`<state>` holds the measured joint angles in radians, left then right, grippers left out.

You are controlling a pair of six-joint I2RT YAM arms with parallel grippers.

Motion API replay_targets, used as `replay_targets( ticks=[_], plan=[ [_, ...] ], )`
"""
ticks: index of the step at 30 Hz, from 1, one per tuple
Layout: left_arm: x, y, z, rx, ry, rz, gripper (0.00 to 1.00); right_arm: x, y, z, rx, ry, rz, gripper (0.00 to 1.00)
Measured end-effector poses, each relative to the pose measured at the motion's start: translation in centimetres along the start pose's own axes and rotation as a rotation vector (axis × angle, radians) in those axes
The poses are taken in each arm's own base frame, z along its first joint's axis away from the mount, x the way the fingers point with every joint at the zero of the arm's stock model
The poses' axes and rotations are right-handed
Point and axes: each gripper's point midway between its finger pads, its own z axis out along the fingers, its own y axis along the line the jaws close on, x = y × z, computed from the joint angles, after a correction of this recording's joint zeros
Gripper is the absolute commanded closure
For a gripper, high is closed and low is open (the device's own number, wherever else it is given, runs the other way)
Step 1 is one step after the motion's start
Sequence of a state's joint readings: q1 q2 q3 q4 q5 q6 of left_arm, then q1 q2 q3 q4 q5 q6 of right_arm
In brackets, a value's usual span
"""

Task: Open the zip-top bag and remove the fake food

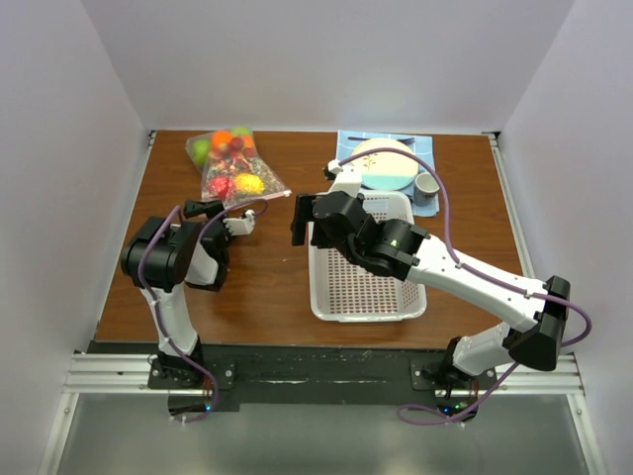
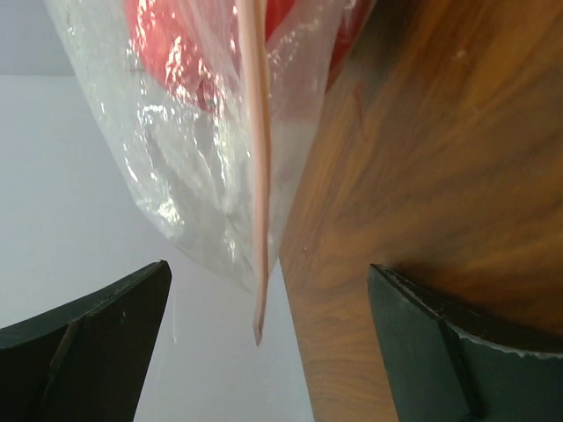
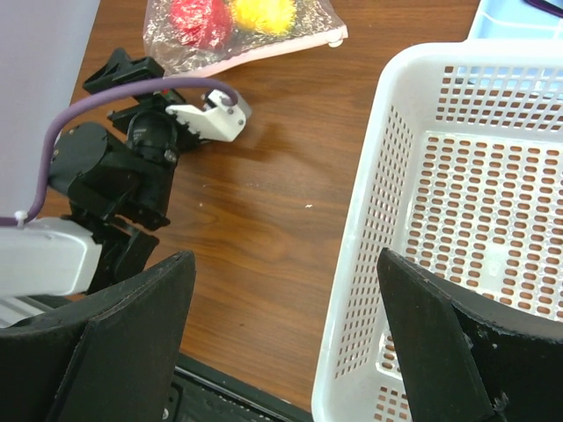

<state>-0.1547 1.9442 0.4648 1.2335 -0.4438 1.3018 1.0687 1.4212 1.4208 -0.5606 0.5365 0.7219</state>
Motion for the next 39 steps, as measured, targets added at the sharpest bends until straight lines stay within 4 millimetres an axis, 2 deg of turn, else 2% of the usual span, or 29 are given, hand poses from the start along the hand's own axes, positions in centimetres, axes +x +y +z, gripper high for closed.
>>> replay_targets(
  ticks=[4, 7, 8, 10, 11, 12, 16, 25, 28, 31, 34, 37, 39],
  plan=[
    [-0.3, 0.4, 0.6, -0.015, 0.003, -0.002, 0.09, 0.0, 0.0, 0.0, 0.0, 0.0, -0.001, 0.12],
    [-0.5, 0.8, 0.7, -0.025, -0.001, -0.023, 0.38, 0.0, 0.0, 0.0, 0.0, -0.001, -0.001, 0.13],
    [-0.6, 1.2, 0.7, -0.035, -0.004, -0.035, 0.6, 0.0, 0.0, 0.0, 0.0, -0.001, -0.001, 0.14],
    [-1.1, 2.3, 0.9, -0.064, -0.013, -0.068, 0.8, 0.0, 0.0, 0.0, -0.001, -0.001, -0.001, 0.16],
    [-1.3, 3.0, 1.1, -0.08, -0.018, -0.082, 0.94, 0.0, 0.0, 0.0, -0.001, 0.0, -0.001, 0.17],
    [-1.5, 3.4, 1.2, -0.091, -0.023, -0.093, 1.0, 0.0, 0.0, 0.0, -0.001, -0.001, -0.001, 0.18],
    [-2.2, 5.6, 1.4, -0.144, -0.04, -0.151, 1.0, 0.0, 0.0, 0.0, -0.002, -0.002, 0.0, 0.22],
    [-3.1, 8.6, 0.4, -0.15, -0.091, -0.235, 1.0, 0.1, -0.1, 0.2, 0.004, -0.004, -0.008, 0.32],
    [-3.9, 11.2, -0.2, -0.129, -0.127, -0.29, 1.0, 0.3, -0.5, 0.3, 0.017, -0.007, -0.019, 0.34],
    [-4.9, 15.5, -1.0, -0.122, -0.175, -0.357, 1.0, 0.3, -0.7, 0.4, 0.023, -0.011, -0.033, 0.34],
    [-5.8, 19.6, -2.6, -0.105, -0.233, -0.4, 1.0, 0.2, -0.8, 0.3, 0.017, -0.021, -0.052, 0.32],
    [-6.3, 21.9, -5.0, -0.055, -0.282, -0.413, 1.0, -0.5, -0.6, 0.0, -0.004, -0.043, -0.081, 0.25],
    [-6.4, 22.5, -6.6, -0.02, -0.311, -0.413, 1.0, -1.2, -0.3, -0.5, -0.039, -0.068, -0.112, 0.22]
  ],
)
